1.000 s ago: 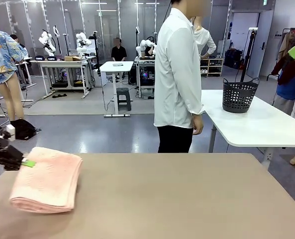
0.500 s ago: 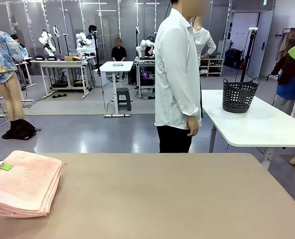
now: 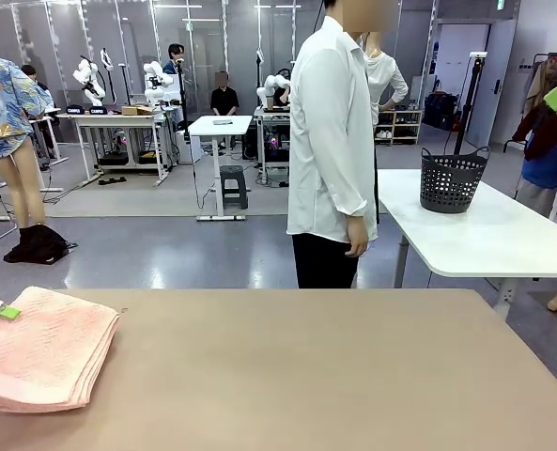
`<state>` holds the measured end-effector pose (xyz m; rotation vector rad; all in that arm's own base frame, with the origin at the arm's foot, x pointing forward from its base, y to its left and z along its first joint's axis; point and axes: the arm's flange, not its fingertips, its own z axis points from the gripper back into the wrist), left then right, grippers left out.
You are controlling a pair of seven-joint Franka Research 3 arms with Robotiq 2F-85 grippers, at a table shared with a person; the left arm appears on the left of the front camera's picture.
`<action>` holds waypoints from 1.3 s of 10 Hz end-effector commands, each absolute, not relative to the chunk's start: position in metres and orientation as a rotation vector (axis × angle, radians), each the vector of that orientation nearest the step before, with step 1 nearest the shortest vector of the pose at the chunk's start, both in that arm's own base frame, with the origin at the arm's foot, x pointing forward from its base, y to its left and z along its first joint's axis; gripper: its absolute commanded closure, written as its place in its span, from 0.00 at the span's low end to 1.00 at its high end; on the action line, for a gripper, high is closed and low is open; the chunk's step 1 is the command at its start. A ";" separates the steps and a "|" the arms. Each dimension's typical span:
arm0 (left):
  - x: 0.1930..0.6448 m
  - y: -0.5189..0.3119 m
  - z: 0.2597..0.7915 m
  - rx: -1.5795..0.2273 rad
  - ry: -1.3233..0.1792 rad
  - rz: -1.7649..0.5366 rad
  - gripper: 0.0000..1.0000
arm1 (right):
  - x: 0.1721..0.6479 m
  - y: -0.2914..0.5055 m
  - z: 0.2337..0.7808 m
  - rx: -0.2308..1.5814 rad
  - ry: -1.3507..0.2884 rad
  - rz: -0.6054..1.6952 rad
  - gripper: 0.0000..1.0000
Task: Fold the towel.
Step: Pick up the 100 cm Hotel Towel and place it on the left side of the table.
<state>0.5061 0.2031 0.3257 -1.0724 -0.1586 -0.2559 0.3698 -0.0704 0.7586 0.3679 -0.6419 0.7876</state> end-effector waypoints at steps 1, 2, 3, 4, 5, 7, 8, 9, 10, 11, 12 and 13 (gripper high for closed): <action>0.505 0.202 0.334 -1.043 -0.161 -0.265 0.00 | 0.370 -0.069 0.759 0.362 -0.639 0.787 0.00; 0.504 0.201 0.336 -1.049 -0.170 -0.263 0.04 | 0.370 -0.069 0.759 0.362 -0.639 0.787 0.00; 0.503 0.201 0.338 -1.042 -0.171 -0.258 0.00 | 0.370 -0.069 0.759 0.362 -0.639 0.787 0.00; 0.501 0.203 0.341 -1.015 -0.177 -0.252 0.00 | 0.370 -0.069 0.759 0.362 -0.639 0.787 0.00; 0.499 0.207 0.348 -0.992 -0.204 -0.238 0.00 | 0.370 -0.069 0.759 0.362 -0.639 0.787 0.00; 0.490 0.217 0.372 -0.946 -0.259 -0.229 0.00 | 0.370 -0.069 0.759 0.362 -0.639 0.787 0.00; 0.486 0.217 0.382 -0.940 -0.281 -0.231 0.00 | 0.370 -0.069 0.759 0.362 -0.639 0.787 0.00; 0.485 0.212 0.388 -0.956 -0.309 -0.245 0.00 | 0.370 -0.069 0.759 0.362 -0.639 0.787 0.00; 0.483 0.208 0.388 -0.955 -0.307 -0.246 0.00 | 0.370 -0.069 0.759 0.362 -0.639 0.787 0.00; 0.481 0.204 0.386 -0.966 -0.289 -0.249 0.00 | 0.370 -0.069 0.759 0.362 -0.639 0.787 0.00; 0.491 0.221 0.394 -0.966 -0.299 -0.260 0.00 | 0.370 -0.069 0.759 0.362 -0.639 0.787 0.00; 0.491 0.221 0.394 -0.966 -0.299 -0.260 0.00 | 0.370 -0.069 0.759 0.362 -0.639 0.787 0.00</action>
